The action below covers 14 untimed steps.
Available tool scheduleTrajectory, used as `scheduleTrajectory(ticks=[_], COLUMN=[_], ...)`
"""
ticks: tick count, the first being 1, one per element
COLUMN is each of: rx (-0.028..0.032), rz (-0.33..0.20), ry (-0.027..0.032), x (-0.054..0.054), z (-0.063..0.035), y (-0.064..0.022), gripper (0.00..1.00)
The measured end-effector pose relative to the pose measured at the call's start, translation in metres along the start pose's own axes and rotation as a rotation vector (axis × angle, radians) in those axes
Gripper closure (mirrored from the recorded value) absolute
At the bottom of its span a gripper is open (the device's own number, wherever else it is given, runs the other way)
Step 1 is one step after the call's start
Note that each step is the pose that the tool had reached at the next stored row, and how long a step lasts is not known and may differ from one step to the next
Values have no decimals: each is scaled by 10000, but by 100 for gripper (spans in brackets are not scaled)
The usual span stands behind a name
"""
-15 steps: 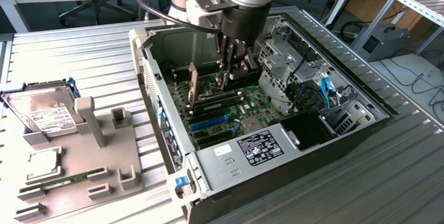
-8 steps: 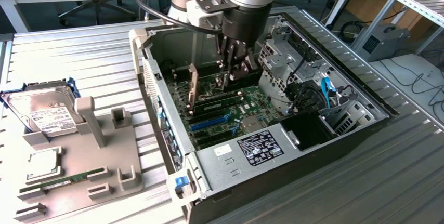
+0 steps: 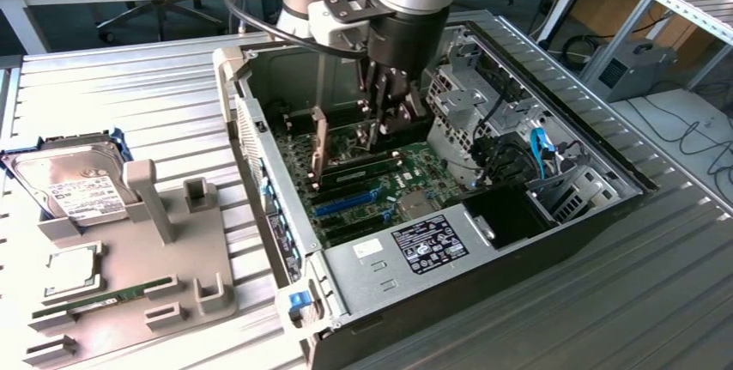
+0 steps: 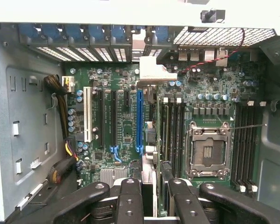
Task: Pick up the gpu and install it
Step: 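Insert the gpu into the slot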
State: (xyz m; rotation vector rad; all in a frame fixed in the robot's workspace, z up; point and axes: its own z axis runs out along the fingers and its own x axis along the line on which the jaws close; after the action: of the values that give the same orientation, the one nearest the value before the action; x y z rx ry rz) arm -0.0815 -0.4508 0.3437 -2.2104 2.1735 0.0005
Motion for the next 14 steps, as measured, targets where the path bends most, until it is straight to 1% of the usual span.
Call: scheduleTrajectory(ticks=[14], rx=[0], rz=[-1], ry=[12], x=[39], z=[13], y=[1], gripper=[73])
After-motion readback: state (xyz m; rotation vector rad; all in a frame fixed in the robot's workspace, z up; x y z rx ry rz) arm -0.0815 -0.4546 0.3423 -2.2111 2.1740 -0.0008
